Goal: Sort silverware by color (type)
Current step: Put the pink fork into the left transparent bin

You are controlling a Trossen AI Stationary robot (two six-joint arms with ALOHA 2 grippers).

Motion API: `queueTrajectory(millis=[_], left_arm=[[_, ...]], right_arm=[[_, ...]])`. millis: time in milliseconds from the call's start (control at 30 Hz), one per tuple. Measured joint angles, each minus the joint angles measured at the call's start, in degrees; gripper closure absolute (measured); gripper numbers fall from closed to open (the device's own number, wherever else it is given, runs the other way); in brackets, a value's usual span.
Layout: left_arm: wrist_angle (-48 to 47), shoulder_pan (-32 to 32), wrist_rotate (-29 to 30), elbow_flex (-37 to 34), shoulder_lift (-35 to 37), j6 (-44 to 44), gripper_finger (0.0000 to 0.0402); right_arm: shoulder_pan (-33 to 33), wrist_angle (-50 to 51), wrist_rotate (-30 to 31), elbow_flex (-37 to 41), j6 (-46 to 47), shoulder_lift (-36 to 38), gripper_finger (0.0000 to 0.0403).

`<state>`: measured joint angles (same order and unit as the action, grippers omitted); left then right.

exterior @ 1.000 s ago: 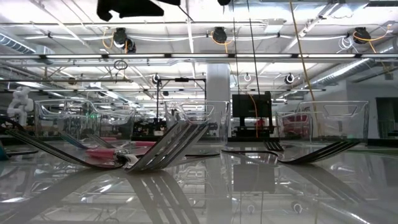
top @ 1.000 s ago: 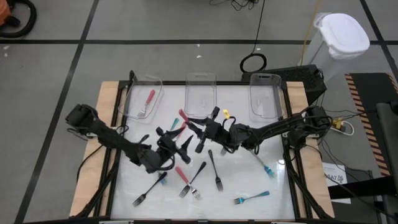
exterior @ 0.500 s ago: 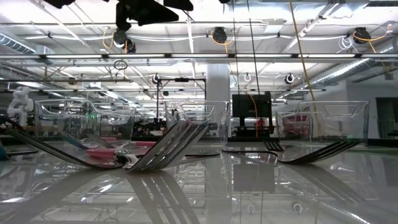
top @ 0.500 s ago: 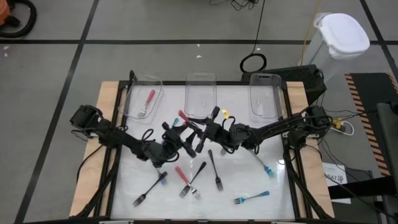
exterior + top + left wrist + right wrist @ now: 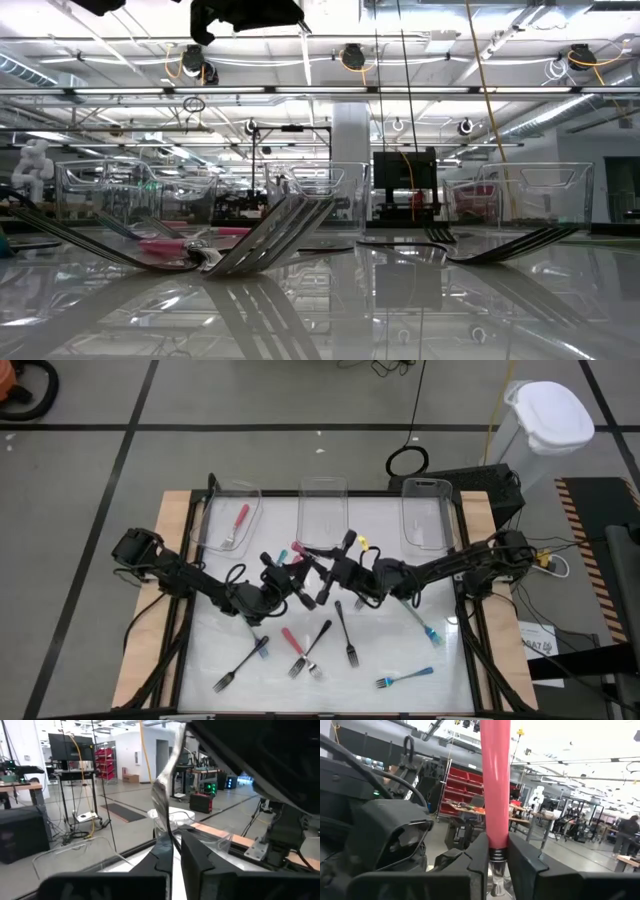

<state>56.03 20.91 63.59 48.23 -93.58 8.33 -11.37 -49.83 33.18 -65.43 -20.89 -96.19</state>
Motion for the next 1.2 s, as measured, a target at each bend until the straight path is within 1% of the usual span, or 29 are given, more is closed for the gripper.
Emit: queueTrajectory(millis=[133,233,467,567,700,800,933,1033,1133,1200], left_arm=[[-0.6,-0.2,1.2,0.0,-0.1,1.1,0.0388],[-1.1,-0.1,-0.2,0.0,-0.1,3.4,0.0396],[-1.6,0.4,0.7,0.0,1.0,4.7,0.0399],[-1.7,1.0,0.8,0.0,1.4,4.7,0.0399],[-4.9,2.4,1.2,0.0,5.1,4.7,0.0399],[-12.0,4.1,1.9,0.0,9.6,3.7,0.04],[-24.9,5.9,2.5,0.0,16.8,-1.6,0.04],[-35.2,6.2,2.5,0.0,22.3,-6.3,0.04],[-44.8,5.6,2.5,0.0,28.4,-11.4,0.04],[-50.6,4.6,1.5,0.0,32.5,-14.7,0.04]], right_arm=[[-0.2,1.1,0.0,0.0,0.9,0.0,0.0331],[-0.4,4.7,-0.4,0.0,3.4,0.6,0.0294],[-0.3,16.1,-0.1,0.0,9.1,5.0,0.0202],[-0.5,22.6,-0.2,0.0,9.9,6.9,0.0175],[-1.0,33.4,0.7,0.0,11.1,10.2,0.0157],[-1.2,43.2,1.5,0.0,12.4,12.8,0.0154],[-1.9,57.1,1.4,-0.1,16.3,16.8,0.0159],[-2.7,68.0,1.3,-0.1,20.4,19.0,0.0165],[-3.7,76.1,1.3,-0.1,25.6,20.0,0.0171],[-4.4,77.8,1.3,0.5,27.2,20.1,0.0175]])
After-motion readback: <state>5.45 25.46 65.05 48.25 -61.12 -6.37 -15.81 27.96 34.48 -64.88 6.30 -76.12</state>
